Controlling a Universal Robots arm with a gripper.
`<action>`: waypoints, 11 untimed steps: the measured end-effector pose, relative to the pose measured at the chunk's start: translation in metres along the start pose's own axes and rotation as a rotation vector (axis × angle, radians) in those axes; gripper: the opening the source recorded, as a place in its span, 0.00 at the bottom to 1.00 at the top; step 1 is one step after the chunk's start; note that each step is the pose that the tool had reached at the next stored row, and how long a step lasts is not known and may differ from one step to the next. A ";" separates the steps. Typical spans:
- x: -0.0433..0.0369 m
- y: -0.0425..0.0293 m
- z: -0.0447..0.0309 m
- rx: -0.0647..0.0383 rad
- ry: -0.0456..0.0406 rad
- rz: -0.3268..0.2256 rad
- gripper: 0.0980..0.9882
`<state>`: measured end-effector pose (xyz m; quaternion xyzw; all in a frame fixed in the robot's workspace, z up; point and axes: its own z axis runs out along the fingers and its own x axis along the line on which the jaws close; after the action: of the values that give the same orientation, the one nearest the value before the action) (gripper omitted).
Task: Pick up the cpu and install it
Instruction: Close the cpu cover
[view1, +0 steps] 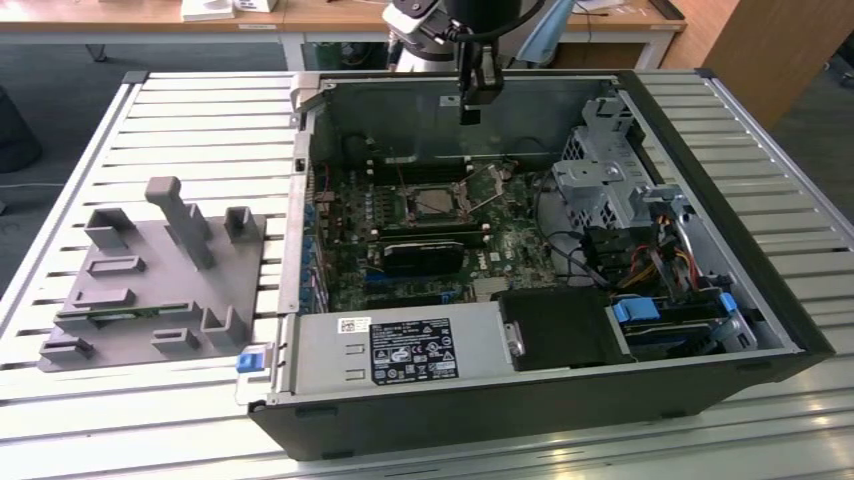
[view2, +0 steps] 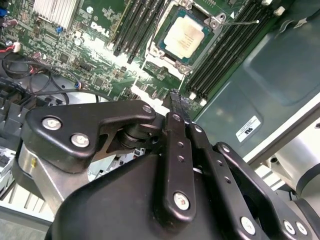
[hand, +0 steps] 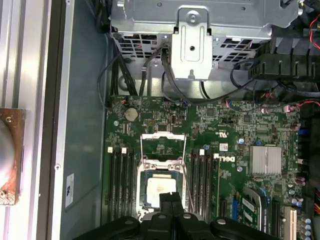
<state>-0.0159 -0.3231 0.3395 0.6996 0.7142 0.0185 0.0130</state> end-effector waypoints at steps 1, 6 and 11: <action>0.0000 0.0032 0.0015 0.000 -0.0001 0.000 0.01; 0.0001 0.0064 0.0067 0.001 0.0000 0.000 0.01; 0.0000 0.0063 0.0083 0.001 -0.0002 0.000 0.01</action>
<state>-0.0093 -0.3228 0.3314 0.6996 0.7142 0.0181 0.0127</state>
